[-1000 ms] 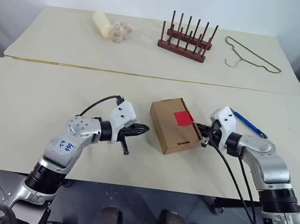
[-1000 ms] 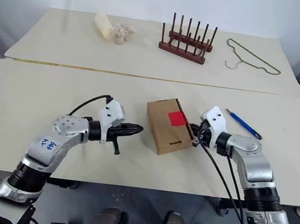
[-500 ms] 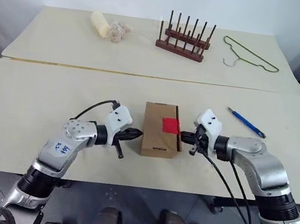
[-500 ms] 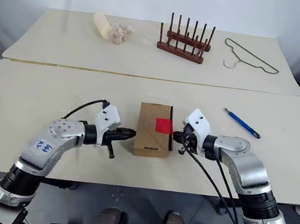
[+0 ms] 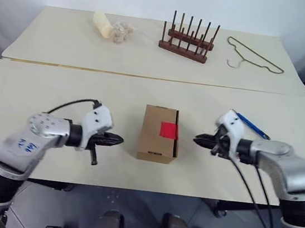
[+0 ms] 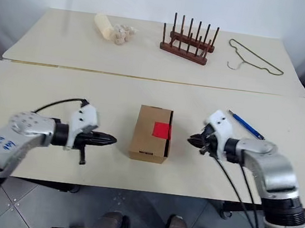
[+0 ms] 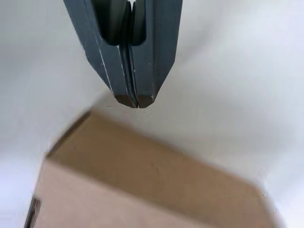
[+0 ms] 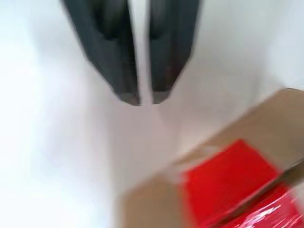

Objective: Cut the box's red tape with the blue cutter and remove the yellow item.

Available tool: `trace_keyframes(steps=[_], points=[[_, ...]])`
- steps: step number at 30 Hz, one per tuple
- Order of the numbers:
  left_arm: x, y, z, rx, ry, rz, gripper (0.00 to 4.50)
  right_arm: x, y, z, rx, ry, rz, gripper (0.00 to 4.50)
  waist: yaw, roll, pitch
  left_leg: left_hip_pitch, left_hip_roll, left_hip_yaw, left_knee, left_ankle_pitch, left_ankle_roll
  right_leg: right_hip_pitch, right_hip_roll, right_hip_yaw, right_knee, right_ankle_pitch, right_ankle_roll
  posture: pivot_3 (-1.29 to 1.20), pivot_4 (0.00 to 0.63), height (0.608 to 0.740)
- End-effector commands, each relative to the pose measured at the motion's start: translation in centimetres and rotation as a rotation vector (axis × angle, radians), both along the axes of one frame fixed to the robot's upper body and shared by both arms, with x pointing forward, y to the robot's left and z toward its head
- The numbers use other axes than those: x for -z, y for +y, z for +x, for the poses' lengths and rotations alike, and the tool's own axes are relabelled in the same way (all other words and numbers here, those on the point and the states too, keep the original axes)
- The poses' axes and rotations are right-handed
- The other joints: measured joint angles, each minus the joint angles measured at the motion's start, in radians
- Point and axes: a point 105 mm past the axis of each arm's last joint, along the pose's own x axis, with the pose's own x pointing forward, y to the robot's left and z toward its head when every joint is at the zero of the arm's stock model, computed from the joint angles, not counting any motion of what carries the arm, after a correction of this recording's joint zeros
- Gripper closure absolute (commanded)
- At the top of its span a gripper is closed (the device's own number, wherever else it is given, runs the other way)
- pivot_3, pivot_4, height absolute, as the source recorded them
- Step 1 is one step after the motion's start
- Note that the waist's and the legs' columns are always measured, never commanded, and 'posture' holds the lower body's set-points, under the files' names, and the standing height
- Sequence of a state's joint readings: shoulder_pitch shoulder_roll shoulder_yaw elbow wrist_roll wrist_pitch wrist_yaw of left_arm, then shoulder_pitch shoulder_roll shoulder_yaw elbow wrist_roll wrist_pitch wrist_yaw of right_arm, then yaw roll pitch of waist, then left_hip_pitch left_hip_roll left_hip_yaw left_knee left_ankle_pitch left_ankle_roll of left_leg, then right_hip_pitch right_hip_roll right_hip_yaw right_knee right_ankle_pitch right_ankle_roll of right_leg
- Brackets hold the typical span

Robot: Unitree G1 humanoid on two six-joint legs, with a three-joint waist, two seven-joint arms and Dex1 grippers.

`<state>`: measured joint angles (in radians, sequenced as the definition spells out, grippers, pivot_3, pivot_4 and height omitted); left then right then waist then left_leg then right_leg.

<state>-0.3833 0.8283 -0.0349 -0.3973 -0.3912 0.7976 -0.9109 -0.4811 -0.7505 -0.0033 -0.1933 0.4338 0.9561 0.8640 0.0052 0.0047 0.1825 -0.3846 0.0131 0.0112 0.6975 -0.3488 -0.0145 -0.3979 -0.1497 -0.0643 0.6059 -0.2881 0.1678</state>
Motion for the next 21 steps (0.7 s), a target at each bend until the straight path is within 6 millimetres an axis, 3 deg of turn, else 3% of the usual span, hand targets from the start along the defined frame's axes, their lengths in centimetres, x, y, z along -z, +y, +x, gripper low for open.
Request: trace_keyframes(steps=[1,3,9,16,21], points=[[-5.3,-2.8,0.2,0.132,-0.119,-0.169,4.5,-3.0,-0.5,0.2,0.039,0.065,0.16,2.67,0.009,0.0,0.0,0.0,0.0,0.0,0.001,0.0,0.0,0.0,0.0,0.0,0.0,0.0,0.0,0.0,0.15,0.74],[-5.8,-4.4,0.6,0.185,-0.133,-0.204,4.5,-3.7,0.0,0.4,0.059,0.12,0.248,2.07,0.016,-0.001,0.0,-0.001,0.0,0.0,0.002,0.0,0.0,0.0,0.0,0.0,0.0,0.001,-0.001,0.0,0.15,0.74],[-2.9,-6.4,3.1,0.198,-0.159,-0.082,4.5,-3.9,2.9,-0.3,0.014,0.235,0.365,0.05,0.009,-0.001,0.0,0.0,0.0,0.001,-0.002,0.0,0.0,-0.001,0.001,0.0,0.0,0.001,-0.001,0.0,0.15,0.74],[-1.9,-8.4,3.9,0.218,-0.18,-0.082,4.5,-2.5,4.3,-0.6,0.008,0.251,0.339,0.05,0.013,-0.001,0.0,-0.002,0.0,0.001,-0.001,0.0,0.0,-0.003,0.001,0.0,0.0,0.001,-0.001,0.0,0.15,0.74],[-0.9,-8.4,3.6,0.21,-0.151,-0.074,4.5,-1.2,4.2,-0.6,0.03,0.26,0.304,0.05,0.014,-0.001,0.0,-0.002,0.0,0.001,0.0,0.0,0.0,-0.003,0.001,0.0,0.0,0.001,-0.001,0.0,0.15,0.74]])
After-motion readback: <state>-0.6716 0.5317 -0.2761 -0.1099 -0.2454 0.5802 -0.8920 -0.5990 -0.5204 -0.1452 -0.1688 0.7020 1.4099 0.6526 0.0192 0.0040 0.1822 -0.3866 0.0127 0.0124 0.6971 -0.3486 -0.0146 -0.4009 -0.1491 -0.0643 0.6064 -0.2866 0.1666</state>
